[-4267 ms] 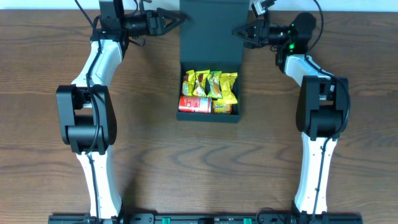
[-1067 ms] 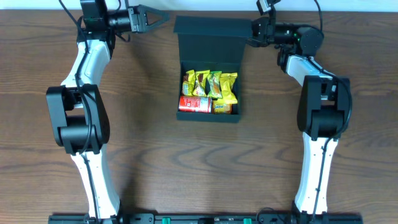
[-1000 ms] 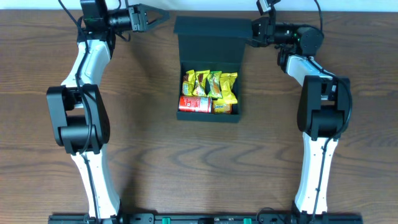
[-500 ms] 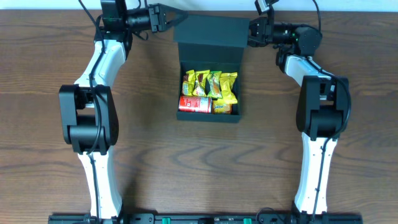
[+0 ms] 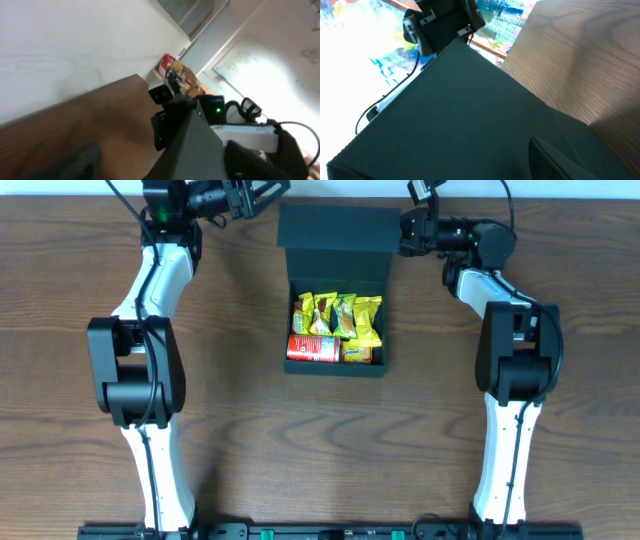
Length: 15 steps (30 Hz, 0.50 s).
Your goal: Pack container
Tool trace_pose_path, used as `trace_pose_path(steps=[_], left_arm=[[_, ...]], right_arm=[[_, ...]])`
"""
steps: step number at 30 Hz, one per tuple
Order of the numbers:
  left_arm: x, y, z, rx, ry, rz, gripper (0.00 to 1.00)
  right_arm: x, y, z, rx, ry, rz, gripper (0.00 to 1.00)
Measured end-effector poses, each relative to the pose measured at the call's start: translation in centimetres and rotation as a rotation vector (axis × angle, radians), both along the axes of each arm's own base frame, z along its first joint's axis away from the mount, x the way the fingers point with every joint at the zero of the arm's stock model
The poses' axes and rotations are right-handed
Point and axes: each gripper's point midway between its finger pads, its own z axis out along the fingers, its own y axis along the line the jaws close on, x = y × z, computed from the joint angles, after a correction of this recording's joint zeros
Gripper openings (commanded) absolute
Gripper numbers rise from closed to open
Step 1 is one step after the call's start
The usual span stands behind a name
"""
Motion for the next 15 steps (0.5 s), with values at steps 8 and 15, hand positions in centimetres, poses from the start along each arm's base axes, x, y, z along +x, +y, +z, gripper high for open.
trace_pose_path(steps=[8, 15], left_arm=[[1.9, 0.6, -2.9, 0.01, 0.192, 0.106, 0.06], [3.1, 1.3, -5.3, 0.057, 0.249, 0.2, 0.06]], right_arm=[[0.0, 0.0, 0.0, -0.001, 0.0, 0.001, 0.6], [0.0, 0.0, 0.0, -0.001, 0.0, 0.001, 0.59]])
